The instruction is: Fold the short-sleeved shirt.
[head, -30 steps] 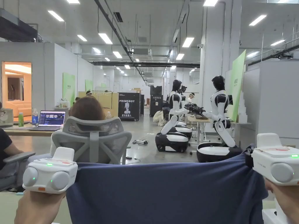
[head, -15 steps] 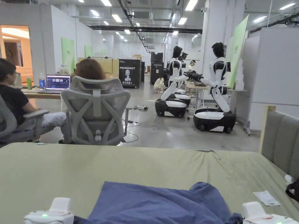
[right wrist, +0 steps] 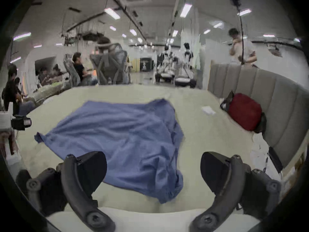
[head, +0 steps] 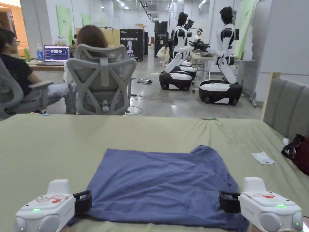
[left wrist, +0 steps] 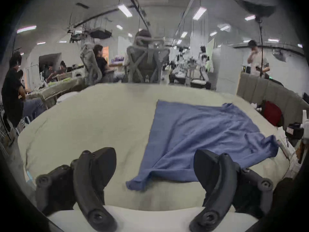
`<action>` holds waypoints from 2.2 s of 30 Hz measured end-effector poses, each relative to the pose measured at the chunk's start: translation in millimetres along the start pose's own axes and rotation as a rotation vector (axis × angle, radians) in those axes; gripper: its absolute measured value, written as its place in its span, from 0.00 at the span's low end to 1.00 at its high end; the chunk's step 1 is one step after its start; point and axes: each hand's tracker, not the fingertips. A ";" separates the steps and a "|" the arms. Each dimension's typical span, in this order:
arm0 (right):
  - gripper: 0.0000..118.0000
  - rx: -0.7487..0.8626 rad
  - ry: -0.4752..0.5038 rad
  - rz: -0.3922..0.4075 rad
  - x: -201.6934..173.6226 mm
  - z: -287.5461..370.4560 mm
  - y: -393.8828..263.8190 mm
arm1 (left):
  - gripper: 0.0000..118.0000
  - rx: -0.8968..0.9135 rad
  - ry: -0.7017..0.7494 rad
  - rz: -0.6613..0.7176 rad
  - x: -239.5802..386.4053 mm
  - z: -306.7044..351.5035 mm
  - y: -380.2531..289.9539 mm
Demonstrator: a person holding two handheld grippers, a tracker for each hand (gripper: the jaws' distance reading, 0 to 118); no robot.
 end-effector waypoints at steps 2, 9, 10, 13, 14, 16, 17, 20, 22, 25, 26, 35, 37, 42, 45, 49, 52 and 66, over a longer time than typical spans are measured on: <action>0.65 0.020 0.005 -0.006 -0.6 7.8 3.6 | 0.41 -0.025 -0.033 -0.009 1.9 5.7 5.1; 0.00 -0.114 -0.002 0.016 -3.3 3.4 6.9 | 0.00 -0.247 -0.068 0.012 0.7 -8.5 27.4; 0.00 -0.150 0.006 0.000 -2.3 1.3 6.9 | 0.00 -0.300 -0.067 0.035 -4.1 -16.6 31.2; 0.00 -0.251 0.037 -0.048 1.9 -6.9 7.3 | 0.00 -0.380 -0.054 0.047 -8.1 -25.4 39.6; 0.00 -0.268 0.046 -0.047 3.3 -8.3 6.7 | 0.00 -0.381 -0.055 0.040 -10.8 -28.7 41.8; 0.00 -0.279 0.051 -0.041 8.8 -8.6 4.5 | 0.00 -0.371 -0.050 0.054 -13.4 -26.3 45.6; 0.00 -0.275 0.041 -0.039 8.2 -9.0 4.6 | 0.02 -0.348 -0.042 0.072 -16.7 -26.5 47.6; 0.00 -0.263 0.012 -0.069 22.2 -8.4 2.3 | 0.85 -0.357 -0.033 0.103 -21.0 -34.8 45.9; 0.00 -0.256 0.001 -0.108 27.5 -7.8 3.2 | 0.85 -0.385 -0.048 0.097 -15.2 -41.6 39.8; 0.00 -0.258 -0.008 -0.130 36.1 -8.5 3.6 | 0.79 -0.472 -0.034 0.067 -7.2 -61.1 23.1; 0.00 -0.259 -0.012 -0.137 38.7 -8.2 3.4 | 0.75 -0.495 -0.033 0.069 -4.5 -66.1 17.8; 0.96 -0.189 -0.020 -0.100 49.1 -7.2 3.3 | 0.01 -0.517 -0.076 0.033 3.9 -70.9 14.9; 0.95 -0.252 0.045 -0.058 43.9 -22.9 -1.7 | 0.01 -0.497 -0.076 0.031 6.0 -64.6 19.9; 0.33 -0.366 0.088 -0.003 26.8 -73.0 -19.9 | 0.01 -0.482 -0.074 0.021 7.2 -62.7 22.9; 0.02 -0.459 0.067 0.034 25.4 -97.9 -33.6 | 0.01 -0.492 -0.071 0.015 4.4 -68.2 20.7; 0.02 -0.345 0.064 -0.116 41.8 -69.3 -12.4 | 0.01 -0.465 -0.076 0.026 1.4 -60.7 28.1; 0.02 -0.269 0.023 -0.083 47.6 -60.2 17.5 | 0.00 -0.404 -0.081 0.058 2.5 -63.5 49.5; 0.02 -0.264 -0.097 -0.049 59.8 -199.1 74.4 | 0.00 -0.445 0.007 0.096 40.8 -223.8 120.2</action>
